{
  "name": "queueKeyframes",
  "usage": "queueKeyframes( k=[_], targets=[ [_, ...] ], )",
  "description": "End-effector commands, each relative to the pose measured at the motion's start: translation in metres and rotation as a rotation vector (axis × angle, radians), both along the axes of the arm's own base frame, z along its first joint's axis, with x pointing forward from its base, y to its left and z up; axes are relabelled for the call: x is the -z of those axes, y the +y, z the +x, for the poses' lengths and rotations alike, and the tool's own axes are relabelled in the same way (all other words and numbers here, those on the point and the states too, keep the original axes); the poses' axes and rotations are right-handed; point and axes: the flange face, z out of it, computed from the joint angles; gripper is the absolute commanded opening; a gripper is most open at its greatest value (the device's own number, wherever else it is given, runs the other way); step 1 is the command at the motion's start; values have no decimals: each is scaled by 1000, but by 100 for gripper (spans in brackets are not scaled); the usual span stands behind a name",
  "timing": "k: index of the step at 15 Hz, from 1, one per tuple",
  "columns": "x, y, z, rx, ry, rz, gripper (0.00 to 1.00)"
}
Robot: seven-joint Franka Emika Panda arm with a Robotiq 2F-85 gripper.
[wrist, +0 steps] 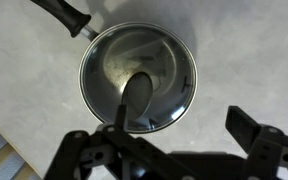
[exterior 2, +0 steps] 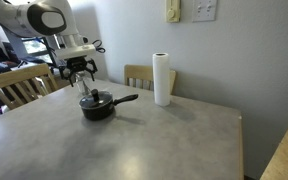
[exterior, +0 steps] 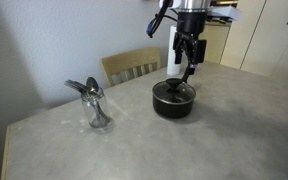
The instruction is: Take the lid off the pot and put in on the table
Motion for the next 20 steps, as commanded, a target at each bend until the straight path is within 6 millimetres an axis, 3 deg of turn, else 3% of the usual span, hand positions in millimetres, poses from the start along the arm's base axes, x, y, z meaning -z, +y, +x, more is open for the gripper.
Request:
queueKeyframes(
  k=[1,7,10,15,20],
  targets=[
    [-1,0,1,0,-2,0,100],
    [35,-23,19,-27,28,12,100],
    [42,-29,32,-59,18,21,100],
    [47,-15,51,-130,2,32,100],
    [71,-11,56,-98,16,22,100]
  ],
)
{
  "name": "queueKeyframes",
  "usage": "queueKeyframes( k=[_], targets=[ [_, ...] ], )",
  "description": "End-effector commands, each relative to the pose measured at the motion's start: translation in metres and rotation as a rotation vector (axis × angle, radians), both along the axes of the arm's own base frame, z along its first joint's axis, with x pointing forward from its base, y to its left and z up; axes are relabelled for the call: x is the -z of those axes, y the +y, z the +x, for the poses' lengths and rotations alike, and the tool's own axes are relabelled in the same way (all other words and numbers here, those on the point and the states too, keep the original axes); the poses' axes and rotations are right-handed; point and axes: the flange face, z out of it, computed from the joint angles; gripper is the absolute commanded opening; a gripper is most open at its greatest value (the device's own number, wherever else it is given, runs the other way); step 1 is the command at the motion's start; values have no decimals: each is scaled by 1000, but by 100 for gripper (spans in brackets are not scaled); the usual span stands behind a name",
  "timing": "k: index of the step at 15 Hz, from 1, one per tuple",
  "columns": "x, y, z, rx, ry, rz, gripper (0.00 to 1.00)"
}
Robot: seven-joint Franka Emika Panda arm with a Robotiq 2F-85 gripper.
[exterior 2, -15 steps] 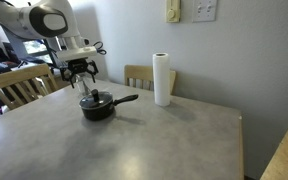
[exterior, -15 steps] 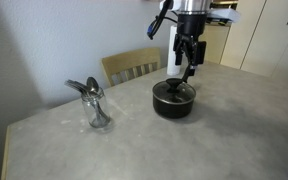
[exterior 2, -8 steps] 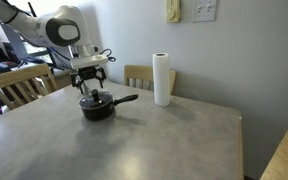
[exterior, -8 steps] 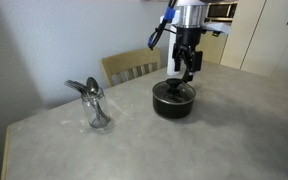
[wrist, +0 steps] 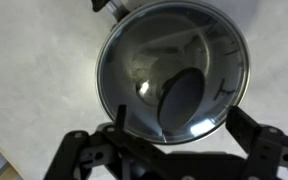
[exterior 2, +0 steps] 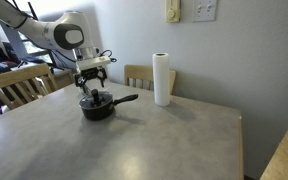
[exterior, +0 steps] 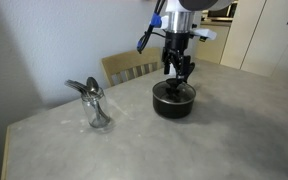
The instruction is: Take the lid off the pot and put in on the table
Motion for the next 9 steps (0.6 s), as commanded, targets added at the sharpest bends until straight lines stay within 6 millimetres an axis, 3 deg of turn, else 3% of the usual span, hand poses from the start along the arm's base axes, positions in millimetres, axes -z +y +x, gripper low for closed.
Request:
queueKeyframes(
  k=[1,6,7,9],
  targets=[
    [22,-6,9,15,3,-16,100],
    [37,-4,16,30,6,-37,100],
    [38,-3,17,33,2,-35,85],
    [36,-2,18,42,-5,-36,66]
  ],
)
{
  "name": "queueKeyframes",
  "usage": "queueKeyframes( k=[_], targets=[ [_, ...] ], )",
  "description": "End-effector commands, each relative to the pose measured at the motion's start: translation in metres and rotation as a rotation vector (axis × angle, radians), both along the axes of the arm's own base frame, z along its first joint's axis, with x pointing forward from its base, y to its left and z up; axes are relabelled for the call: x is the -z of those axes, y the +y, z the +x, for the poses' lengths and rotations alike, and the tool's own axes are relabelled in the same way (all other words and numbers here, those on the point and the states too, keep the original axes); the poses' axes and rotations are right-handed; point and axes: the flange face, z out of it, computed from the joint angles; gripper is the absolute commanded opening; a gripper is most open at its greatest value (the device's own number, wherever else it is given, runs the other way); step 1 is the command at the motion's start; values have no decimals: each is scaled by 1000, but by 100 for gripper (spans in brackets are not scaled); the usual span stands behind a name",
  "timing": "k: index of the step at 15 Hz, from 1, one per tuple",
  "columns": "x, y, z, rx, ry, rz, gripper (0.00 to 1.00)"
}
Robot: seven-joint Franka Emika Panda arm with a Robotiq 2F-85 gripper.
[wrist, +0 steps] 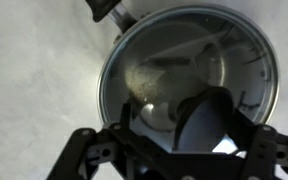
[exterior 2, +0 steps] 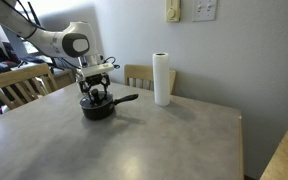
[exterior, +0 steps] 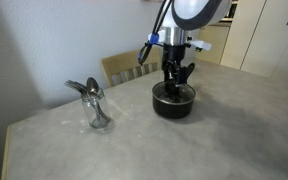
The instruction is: Take the lid off the pot and put in on the table
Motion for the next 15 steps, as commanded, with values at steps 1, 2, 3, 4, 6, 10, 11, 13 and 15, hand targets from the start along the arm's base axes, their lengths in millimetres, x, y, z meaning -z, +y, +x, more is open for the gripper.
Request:
queueKeyframes(
  k=[1,2,3,4,6,10,11,13,15],
  targets=[
    [-2,2,8,14,-31,-6,60],
    [-4,1,9,22,-34,-7,53],
    [-5,1,9,29,-37,-9,46],
    [-7,-1,8,35,-37,-11,38],
    [-10,-3,6,51,-34,-17,25],
    [-11,-6,-2,82,9,-7,17],
    [-12,-6,-4,88,24,-1,17],
    [-13,-5,-9,90,54,14,17],
    [-13,-5,-15,91,84,19,17]
  ],
)
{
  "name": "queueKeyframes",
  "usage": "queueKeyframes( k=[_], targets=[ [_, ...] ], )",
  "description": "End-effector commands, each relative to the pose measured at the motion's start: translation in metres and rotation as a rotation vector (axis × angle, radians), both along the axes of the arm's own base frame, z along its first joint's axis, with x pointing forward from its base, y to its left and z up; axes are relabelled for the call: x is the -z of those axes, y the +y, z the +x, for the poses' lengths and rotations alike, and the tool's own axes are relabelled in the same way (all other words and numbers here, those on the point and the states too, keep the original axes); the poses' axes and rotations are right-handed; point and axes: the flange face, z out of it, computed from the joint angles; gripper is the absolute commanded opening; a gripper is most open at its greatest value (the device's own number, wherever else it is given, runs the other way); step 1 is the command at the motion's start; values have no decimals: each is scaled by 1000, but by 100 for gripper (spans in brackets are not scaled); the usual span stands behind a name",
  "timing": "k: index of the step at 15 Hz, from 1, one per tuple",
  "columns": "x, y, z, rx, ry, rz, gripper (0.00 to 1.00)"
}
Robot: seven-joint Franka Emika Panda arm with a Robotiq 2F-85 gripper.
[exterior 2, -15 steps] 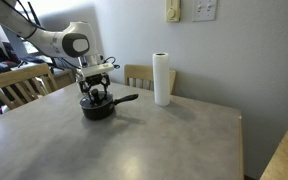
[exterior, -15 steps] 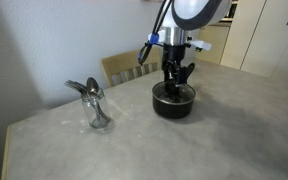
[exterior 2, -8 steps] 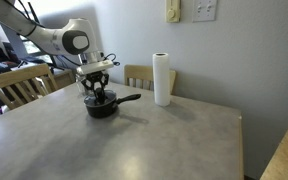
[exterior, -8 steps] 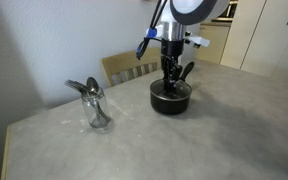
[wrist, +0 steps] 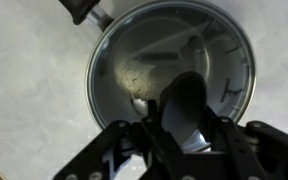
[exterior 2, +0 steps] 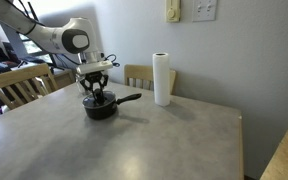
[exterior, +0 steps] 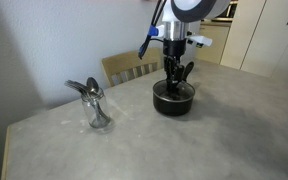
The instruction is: Take the lid off the pot and put in on the table
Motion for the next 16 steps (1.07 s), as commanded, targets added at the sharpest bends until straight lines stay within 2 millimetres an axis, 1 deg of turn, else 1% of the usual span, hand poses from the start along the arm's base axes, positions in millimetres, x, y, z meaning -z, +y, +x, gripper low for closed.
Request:
queueKeyframes(
  k=[1,3,8,16],
  targets=[
    [1,-3,-18,11,73,18,17],
    [-1,-4,-18,17,73,21,17],
    [-14,-10,-19,53,31,-12,17],
    [-57,-8,-32,100,-22,-37,17]
  ],
)
